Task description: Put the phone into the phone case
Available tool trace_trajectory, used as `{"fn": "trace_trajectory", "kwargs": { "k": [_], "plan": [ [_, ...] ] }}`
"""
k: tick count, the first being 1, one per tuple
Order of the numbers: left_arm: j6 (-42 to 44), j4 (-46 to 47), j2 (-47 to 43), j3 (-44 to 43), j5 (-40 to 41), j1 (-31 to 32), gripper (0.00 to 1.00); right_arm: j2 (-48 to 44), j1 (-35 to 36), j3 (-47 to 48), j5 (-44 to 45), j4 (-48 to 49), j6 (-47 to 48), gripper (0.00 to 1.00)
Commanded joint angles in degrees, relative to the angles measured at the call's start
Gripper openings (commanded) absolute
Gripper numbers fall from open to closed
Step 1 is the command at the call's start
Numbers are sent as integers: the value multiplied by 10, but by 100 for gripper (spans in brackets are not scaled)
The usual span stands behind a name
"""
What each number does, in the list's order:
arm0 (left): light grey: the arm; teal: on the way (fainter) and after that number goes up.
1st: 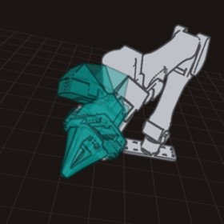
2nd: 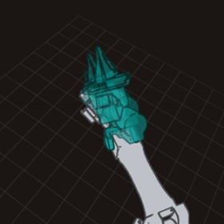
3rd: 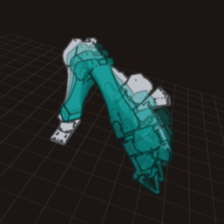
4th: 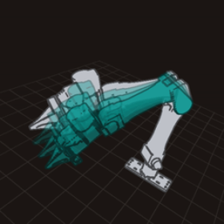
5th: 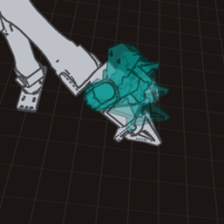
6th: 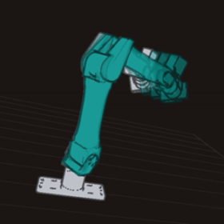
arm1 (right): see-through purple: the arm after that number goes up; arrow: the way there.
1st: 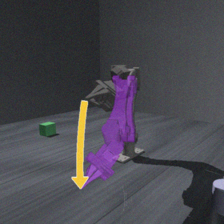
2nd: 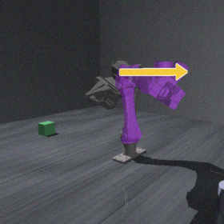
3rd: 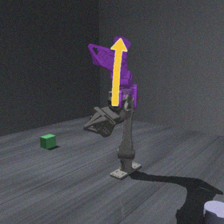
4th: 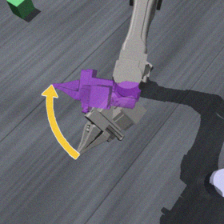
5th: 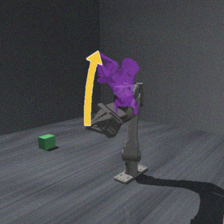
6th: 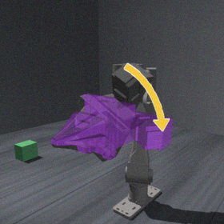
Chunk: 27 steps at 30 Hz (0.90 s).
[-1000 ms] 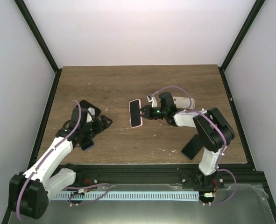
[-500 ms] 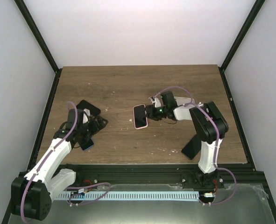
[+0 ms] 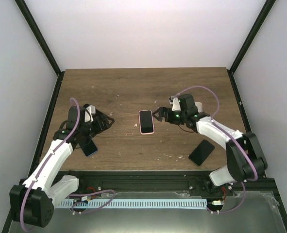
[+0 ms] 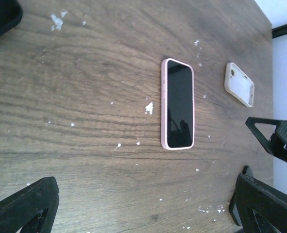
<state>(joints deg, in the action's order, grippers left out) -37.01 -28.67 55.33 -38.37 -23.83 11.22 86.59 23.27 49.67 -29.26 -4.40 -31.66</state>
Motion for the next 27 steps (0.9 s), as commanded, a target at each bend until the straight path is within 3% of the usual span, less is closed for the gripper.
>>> {"fn": "trace_trajectory", "kwargs": {
  "k": [1,5,9,13,17,27],
  "plan": [
    [49,-26,-2,-37,-17,-3,100,-84,-4,-22,102,-97,-18,100],
    [87,-41,-7,-54,-40,-3,99,-143,-4,-14,155,-196,-58,100],
    [108,-52,-8,-61,-46,-3,98,-238,-5,-52,190,-223,-124,100],
    [131,-61,-6,-54,-22,-3,98,-309,-6,-70,323,-322,-238,100],
    [140,-60,1,-44,-18,-3,98,-310,-6,-68,373,-420,-304,100],
    [140,-42,9,-37,-53,-3,98,-293,-42,-131,432,-471,-400,100]
  ]
}}
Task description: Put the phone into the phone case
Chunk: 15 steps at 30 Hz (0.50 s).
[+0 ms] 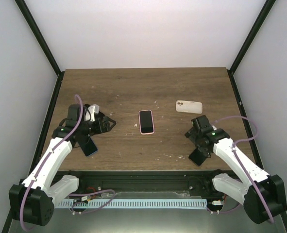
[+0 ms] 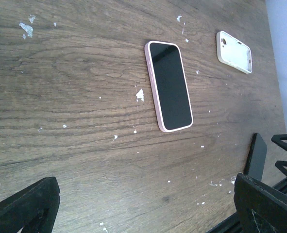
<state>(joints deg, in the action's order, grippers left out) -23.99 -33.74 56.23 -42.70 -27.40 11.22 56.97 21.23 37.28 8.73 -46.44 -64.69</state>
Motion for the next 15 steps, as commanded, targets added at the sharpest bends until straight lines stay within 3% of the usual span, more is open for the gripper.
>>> {"fn": "trace_trajectory", "kwargs": {
  "k": [1,7,15],
  "plan": [
    [10,8,1,6,-16,-2,98,5,-27,-13,54,-53,-76,100],
    [12,8,-10,7,-5,-2,98,14,-72,-53,19,-26,-66,100],
    [13,7,-10,7,-3,-3,98,56,-78,-89,-14,31,-60,100]
  ]
}}
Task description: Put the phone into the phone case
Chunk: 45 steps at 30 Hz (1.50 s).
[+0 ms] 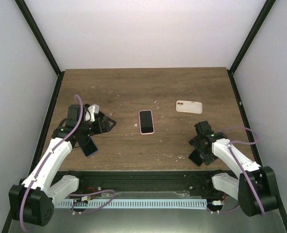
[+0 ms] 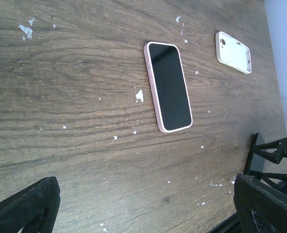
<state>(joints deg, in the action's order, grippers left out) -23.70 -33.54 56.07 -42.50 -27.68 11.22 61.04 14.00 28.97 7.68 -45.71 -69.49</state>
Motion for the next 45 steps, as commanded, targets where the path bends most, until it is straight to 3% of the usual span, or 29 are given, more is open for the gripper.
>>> {"fn": "trace_trajectory", "kwargs": {
  "k": [1,8,16,23,36,45],
  "plan": [
    [10,5,-8,5,1,-3,98,19,-6,-9,-3,27,-16,100],
    [10,5,3,4,3,-2,98,18,-6,-28,-46,99,-8,99],
    [7,7,13,5,6,-3,98,22,-6,-38,-132,167,-60,93],
    [5,2,20,2,8,-3,98,65,-6,-17,-141,231,-82,90],
    [-37,10,24,8,29,-3,98,133,-6,4,-192,361,8,90],
    [-218,54,31,43,240,-8,87,67,-6,21,-254,332,174,91]
  ]
}}
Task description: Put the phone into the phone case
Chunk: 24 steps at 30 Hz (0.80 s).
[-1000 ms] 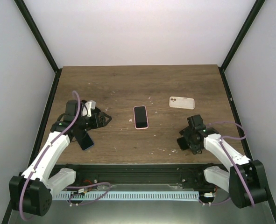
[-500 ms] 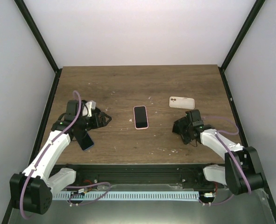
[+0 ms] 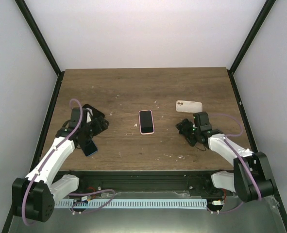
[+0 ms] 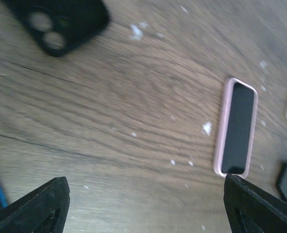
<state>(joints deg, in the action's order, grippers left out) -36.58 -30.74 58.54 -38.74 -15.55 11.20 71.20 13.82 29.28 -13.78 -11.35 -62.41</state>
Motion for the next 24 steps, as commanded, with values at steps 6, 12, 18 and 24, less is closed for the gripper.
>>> {"fn": "trace_trajectory", "kwargs": {
  "k": [6,12,18,24],
  "plan": [
    [-150,14,73,-41,130,-50,78,-43,-4,62,-39,-48,293,86],
    [-132,72,102,-40,41,-50,82,-2,-4,157,50,-83,490,83],
    [-78,74,102,-22,-25,-50,85,73,-5,204,142,-46,624,77],
    [-44,46,76,-18,-60,-50,85,219,-6,330,177,-114,735,42]
  ]
}}
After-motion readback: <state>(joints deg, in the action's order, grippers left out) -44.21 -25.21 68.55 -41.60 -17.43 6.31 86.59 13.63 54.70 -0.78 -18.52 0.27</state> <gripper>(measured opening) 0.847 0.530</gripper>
